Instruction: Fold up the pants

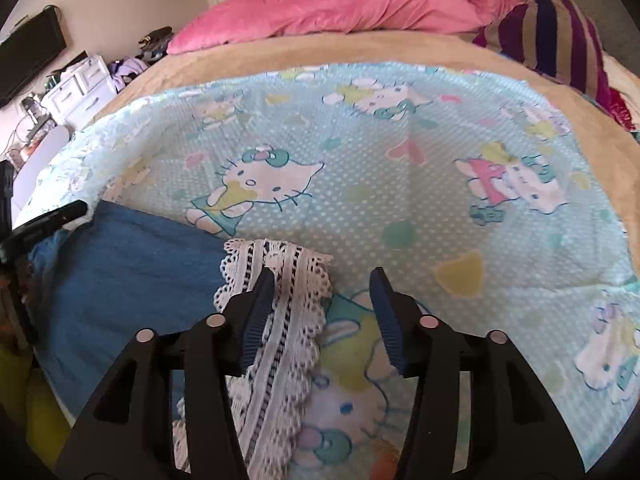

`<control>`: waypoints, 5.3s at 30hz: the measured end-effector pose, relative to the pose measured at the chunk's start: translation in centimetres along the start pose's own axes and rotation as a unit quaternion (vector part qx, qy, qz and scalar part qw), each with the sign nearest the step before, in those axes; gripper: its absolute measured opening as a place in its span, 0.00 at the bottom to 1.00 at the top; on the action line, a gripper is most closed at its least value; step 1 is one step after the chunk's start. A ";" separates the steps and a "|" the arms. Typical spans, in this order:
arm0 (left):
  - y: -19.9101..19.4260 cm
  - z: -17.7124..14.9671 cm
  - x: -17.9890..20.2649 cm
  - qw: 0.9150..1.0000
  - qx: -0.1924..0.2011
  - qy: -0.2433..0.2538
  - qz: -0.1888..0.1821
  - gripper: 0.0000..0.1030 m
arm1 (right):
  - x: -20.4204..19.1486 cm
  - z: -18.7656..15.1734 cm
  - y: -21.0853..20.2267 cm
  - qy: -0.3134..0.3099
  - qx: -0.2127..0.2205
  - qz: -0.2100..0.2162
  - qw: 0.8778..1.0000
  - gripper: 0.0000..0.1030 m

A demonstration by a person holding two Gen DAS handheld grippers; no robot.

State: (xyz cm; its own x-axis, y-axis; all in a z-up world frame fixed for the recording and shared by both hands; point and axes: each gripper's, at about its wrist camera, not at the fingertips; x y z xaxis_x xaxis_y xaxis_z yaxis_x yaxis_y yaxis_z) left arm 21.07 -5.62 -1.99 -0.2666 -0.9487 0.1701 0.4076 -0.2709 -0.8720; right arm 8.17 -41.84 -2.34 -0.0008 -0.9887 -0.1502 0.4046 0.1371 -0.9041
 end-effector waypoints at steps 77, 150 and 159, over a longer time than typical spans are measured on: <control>-6.3 -13.2 5.0 0.995 -0.047 0.054 0.066 0.93 | -7.3 -10.9 -5.3 -0.036 0.004 0.035 0.999 0.80; -0.5 1.8 5.2 0.978 -0.042 0.125 -0.159 0.12 | -24.8 -4.3 -1.9 -0.185 -0.025 0.094 0.978 0.17; -1.8 -1.3 -7.6 0.981 -0.022 -0.054 -0.185 0.45 | -34.4 -6.2 2.3 -0.302 -0.060 0.027 0.951 0.35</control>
State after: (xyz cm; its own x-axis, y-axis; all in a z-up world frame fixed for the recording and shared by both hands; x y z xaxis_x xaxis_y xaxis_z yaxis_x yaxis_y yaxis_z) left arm 21.28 2.28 -2.31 -0.2935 -0.7994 0.5242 0.2617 -0.5946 -0.7602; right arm 3.48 -7.10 -1.73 0.5563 -0.8305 0.0269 0.2815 0.1579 -0.9465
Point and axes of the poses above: each gripper's, at about its wrist camera, not at the fingertips, and y roughly the way its jaws point, x to its right, z to its top, and after that the axes turned 15 degrees about -x, right-handed
